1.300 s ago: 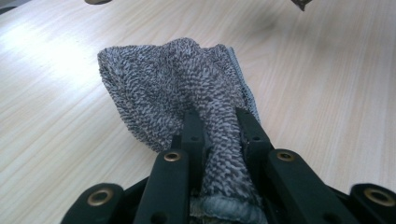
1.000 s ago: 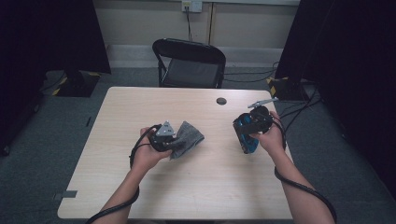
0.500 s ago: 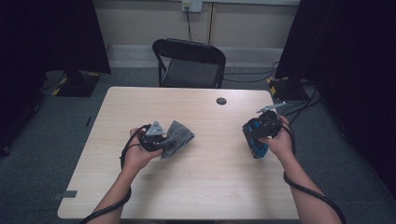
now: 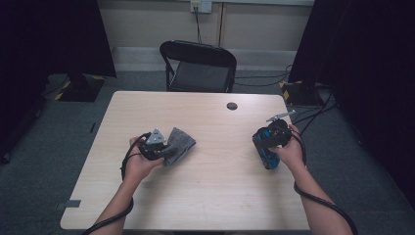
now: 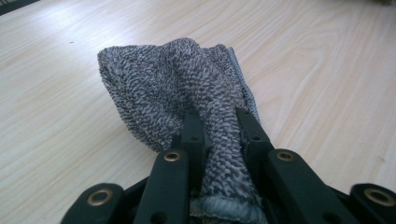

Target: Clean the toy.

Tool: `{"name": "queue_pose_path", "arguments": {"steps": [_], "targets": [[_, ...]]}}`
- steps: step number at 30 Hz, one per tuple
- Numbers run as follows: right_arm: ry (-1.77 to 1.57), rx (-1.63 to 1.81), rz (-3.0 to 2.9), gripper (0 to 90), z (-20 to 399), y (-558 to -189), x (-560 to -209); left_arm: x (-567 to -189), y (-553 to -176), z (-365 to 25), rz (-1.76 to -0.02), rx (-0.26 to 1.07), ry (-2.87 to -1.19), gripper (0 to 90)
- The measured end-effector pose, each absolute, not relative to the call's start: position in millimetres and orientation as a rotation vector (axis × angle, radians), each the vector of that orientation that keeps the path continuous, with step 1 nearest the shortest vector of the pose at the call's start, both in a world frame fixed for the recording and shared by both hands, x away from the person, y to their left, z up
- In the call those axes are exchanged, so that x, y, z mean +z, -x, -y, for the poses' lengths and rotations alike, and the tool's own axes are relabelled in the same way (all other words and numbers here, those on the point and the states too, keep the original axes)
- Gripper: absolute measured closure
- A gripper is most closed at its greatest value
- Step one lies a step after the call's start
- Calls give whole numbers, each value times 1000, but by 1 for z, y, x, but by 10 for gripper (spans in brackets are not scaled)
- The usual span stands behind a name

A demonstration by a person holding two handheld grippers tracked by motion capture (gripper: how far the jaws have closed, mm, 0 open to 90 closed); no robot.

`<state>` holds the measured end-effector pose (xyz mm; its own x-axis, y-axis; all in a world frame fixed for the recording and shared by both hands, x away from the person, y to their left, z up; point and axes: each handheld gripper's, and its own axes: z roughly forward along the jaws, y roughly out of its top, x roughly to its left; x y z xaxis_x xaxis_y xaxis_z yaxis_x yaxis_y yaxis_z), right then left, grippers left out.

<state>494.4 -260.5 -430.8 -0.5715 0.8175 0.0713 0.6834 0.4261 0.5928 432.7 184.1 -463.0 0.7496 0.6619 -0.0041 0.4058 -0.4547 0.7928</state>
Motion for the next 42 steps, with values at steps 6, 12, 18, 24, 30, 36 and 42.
{"name": "queue_pose_path", "arguments": {"steps": [6,12,18,24,30,36,42], "targets": [[-1330,860,-2458,255,260,-500,-439,-469,-434,-189,-815,390,-2095,765],[-1342,843,-2471,255,257,-507,-453,-473,-436,-194,-830,389,-2090,765],[-1330,819,-2499,254,251,-511,-463,-474,-438,-196,-843,390,-2090,763],[-1345,816,-2501,254,247,-513,-471,-477,-440,-196,-853,387,-2089,761],[-1349,799,-2511,253,244,-515,-476,-478,-442,-196,-861,389,-2087,758],[-1364,796,-2510,253,243,-517,-480,-481,-443,-199,-875,380,-2085,754],[-1356,795,-2512,252,243,-517,-480,-482,-444,-198,-880,378,-2082,749]]}}
